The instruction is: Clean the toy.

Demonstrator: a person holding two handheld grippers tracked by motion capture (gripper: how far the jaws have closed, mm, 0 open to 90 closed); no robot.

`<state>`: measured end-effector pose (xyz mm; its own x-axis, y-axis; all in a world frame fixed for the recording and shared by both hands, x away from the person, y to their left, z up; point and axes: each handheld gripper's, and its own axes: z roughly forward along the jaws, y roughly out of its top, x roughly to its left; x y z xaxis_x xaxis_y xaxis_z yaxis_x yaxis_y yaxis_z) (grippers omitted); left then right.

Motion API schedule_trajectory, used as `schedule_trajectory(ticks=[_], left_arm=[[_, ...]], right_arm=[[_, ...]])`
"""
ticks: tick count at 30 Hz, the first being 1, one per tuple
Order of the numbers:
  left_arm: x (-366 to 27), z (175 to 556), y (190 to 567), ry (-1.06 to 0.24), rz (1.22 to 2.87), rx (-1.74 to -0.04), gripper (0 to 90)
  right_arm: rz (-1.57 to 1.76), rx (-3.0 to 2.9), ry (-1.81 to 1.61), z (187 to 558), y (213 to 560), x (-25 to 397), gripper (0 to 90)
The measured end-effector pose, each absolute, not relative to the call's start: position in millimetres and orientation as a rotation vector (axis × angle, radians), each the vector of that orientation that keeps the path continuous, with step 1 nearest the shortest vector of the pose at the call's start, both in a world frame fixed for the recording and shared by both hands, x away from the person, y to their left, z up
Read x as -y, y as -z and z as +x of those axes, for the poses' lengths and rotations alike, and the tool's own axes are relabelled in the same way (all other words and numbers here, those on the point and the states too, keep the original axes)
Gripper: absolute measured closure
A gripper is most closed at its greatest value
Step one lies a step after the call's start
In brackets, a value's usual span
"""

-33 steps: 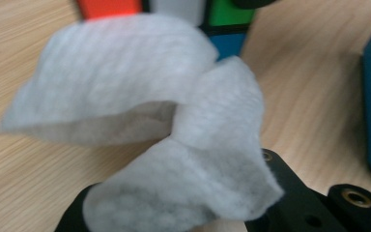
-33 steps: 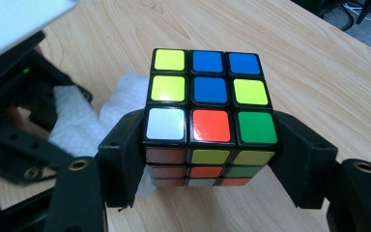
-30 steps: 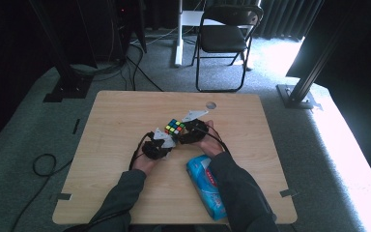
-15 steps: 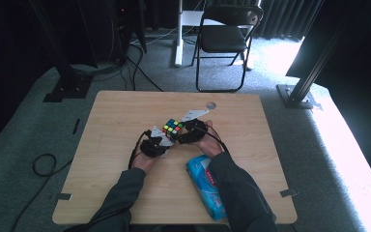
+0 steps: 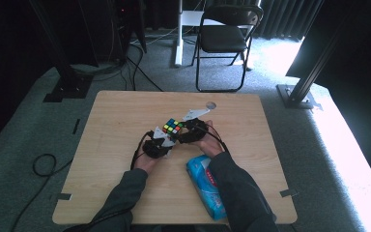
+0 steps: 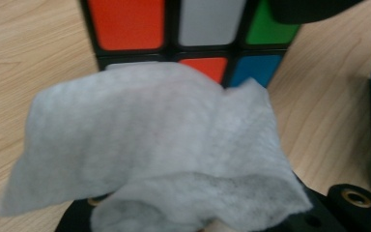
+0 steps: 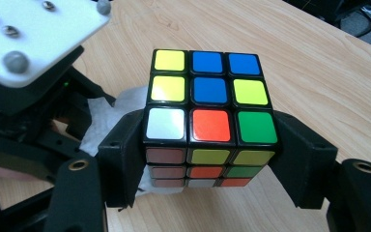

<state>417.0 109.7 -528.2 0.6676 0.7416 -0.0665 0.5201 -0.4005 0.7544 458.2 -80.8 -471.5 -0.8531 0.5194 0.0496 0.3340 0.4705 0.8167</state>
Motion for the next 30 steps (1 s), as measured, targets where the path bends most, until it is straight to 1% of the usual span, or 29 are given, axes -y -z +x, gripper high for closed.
schedule_trajectory(ticks=[12, 30], left_arm=[[-129.3, 426.0, 526.4, -0.392, 2.04, -1.073, 84.8], [-102.1, 417.2, 524.4, -0.377, 2.068, -0.983, 84.7]], right_arm=[[0.736, -2.516, -1.34, 458.2, 470.4, 81.5, 34.2], [0.781, -2.486, -1.373, 460.7, 470.3, 83.1, 34.2]])
